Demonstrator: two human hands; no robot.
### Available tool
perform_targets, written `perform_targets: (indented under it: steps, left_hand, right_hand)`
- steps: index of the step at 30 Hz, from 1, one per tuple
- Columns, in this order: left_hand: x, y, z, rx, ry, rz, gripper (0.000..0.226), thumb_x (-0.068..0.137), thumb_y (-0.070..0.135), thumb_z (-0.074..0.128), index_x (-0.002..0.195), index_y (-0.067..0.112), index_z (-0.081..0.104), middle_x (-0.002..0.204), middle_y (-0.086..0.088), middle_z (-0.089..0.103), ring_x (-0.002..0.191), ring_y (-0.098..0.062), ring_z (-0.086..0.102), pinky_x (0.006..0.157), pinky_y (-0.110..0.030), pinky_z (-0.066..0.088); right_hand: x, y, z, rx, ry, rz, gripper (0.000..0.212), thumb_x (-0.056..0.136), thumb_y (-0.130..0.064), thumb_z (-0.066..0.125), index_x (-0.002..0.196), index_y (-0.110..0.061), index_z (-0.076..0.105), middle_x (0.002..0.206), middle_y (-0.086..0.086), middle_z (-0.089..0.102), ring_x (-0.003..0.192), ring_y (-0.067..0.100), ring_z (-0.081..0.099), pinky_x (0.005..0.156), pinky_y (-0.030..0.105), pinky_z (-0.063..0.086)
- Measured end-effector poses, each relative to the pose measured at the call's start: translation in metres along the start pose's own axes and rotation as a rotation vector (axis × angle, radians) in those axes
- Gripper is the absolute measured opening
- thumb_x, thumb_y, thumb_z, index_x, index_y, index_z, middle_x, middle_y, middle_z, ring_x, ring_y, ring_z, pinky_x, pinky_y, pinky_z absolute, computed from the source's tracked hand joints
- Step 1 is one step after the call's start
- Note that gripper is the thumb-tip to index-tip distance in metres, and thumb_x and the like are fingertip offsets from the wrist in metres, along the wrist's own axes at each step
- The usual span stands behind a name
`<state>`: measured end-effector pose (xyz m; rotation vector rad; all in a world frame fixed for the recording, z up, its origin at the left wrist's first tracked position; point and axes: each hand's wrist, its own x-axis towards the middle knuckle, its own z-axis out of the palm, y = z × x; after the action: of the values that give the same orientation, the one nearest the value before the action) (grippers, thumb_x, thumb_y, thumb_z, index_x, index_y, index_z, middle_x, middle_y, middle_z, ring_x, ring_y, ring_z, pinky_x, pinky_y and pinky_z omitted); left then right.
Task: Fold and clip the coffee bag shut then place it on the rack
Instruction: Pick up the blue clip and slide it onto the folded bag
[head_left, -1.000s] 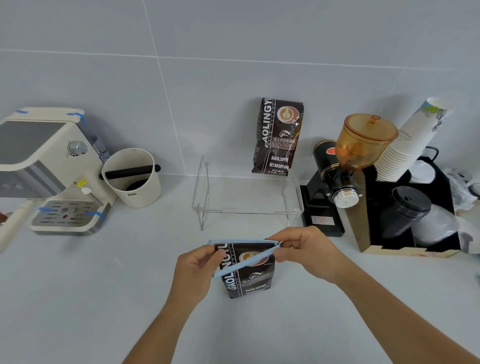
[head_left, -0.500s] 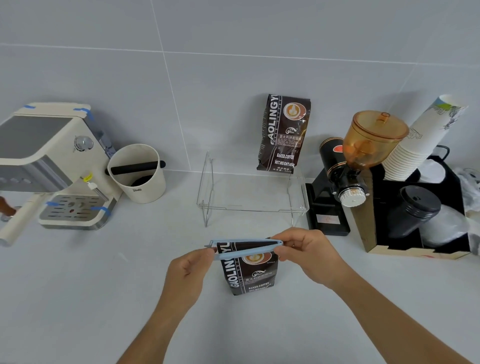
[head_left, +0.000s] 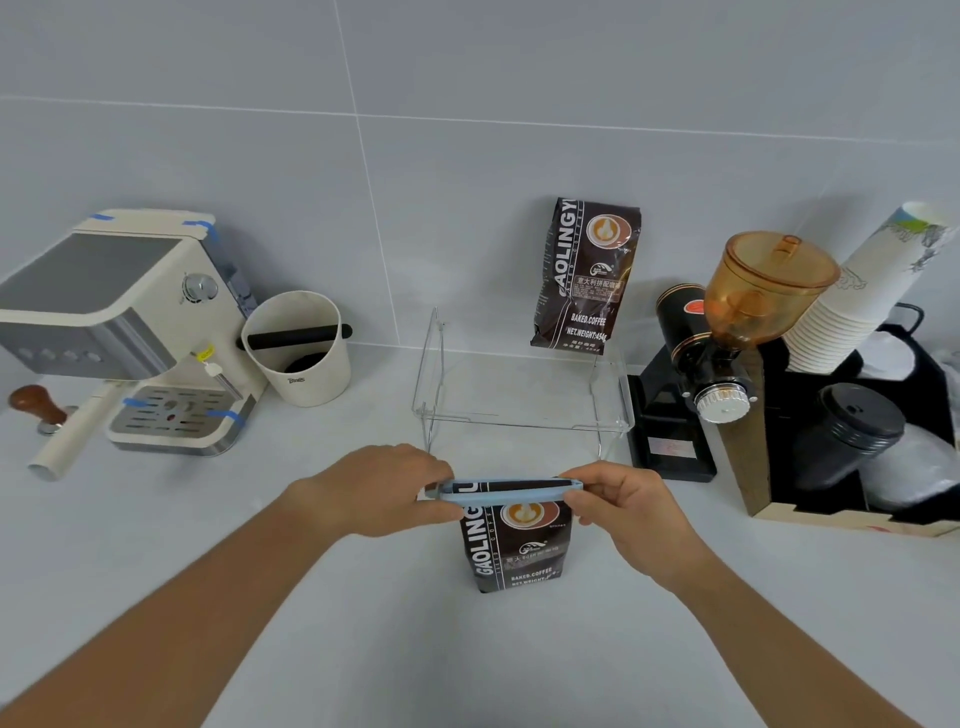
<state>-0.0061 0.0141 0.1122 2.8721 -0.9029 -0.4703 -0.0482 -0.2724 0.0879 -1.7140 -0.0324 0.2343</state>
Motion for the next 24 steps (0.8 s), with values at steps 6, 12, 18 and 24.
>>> perform_targets:
  steps: [6,12,18,24]
  left_hand:
    - [0.003,-0.005,-0.008,-0.005,-0.076,0.055,0.032,0.093,0.057,0.045,0.076,0.030,0.047,0.069,0.011,0.046,0.070,-0.011,0.044,0.062,-0.030,0.039]
    - [0.004,0.000,-0.004,-0.055,-0.037,0.051,0.034,0.095,0.050,0.048,0.071,0.026,0.046,0.063,0.011,0.042,0.065,-0.013,0.043,0.062,-0.035,0.043]
    - [0.003,-0.001,-0.002,-0.096,0.024,0.076,0.037,0.095,0.044,0.051,0.066,0.022,0.047,0.054,0.007,0.043,0.049,-0.008,0.039,0.052,-0.030,0.036]
    - [0.002,-0.005,0.013,-0.279,0.109,0.023,0.032,0.091,0.048,0.055,0.070,0.023,0.054,0.059,0.003,0.052,0.051,-0.010,0.043,0.051,-0.026,0.034]
  right_hand:
    - [0.003,-0.005,-0.005,-0.358,-0.020,-0.127,0.018,0.085,-0.013,0.073,0.089,-0.031,0.073,0.080,0.001,0.072,0.077,0.015,0.065,0.070,0.020,0.055]
    - [0.004,-0.011,-0.008,-0.677,-0.029,-0.346,0.009,0.084,-0.020,0.073,0.093,-0.018,0.072,0.072,-0.014,0.061,0.078,0.010,0.058,0.064,0.014,0.047]
    - [0.002,-0.007,-0.005,-0.668,-0.002,-0.416,0.010,0.084,-0.019,0.074,0.093,-0.017,0.071,0.071,-0.020,0.058,0.080,0.007,0.058,0.063,0.003,0.043]
    - [0.006,-0.002,-0.011,-0.568,0.000,-0.302,0.019,0.082,-0.019,0.076,0.101,-0.018,0.074,0.079,-0.016,0.065,0.078,0.006,0.061,0.065,0.008,0.049]
